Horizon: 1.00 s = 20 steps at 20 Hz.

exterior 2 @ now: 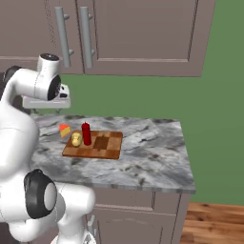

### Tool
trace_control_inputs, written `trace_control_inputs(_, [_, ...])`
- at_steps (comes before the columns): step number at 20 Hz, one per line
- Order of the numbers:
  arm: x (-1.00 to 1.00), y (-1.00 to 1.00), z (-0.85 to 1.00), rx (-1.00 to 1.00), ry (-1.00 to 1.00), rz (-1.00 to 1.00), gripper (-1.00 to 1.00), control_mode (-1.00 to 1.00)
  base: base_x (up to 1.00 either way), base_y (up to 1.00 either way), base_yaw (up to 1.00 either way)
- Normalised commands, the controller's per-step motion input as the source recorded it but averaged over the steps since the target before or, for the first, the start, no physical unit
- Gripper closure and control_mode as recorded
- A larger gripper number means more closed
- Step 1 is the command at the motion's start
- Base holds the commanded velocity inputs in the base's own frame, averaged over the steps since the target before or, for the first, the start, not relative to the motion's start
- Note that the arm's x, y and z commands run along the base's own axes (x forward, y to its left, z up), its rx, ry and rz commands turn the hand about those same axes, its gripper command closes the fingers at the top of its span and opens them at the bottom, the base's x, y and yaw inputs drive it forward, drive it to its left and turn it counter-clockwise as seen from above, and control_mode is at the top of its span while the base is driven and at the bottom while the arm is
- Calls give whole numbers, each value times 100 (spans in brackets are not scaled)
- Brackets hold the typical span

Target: Retrieve the reheated potato from the microwave, then place the potato, cheese, and condiment on the cutting board.

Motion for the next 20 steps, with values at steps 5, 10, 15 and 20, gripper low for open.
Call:
trace_control_inputs(5, [16, 34, -8, -9, 13, -3, -100, -100, 0, 0, 0])
trace_control_inputs(10, [15, 19, -24, -15, 9, -11, -100, -100, 0, 0, 0])
trace_control_inputs(15, [26, 1, -40, -9, 0, -9, -100, -100, 0, 0, 0])
trace_control_inputs(20, [38, 16, -36, 0, 0, -16, -100, -100, 0, 0, 0])
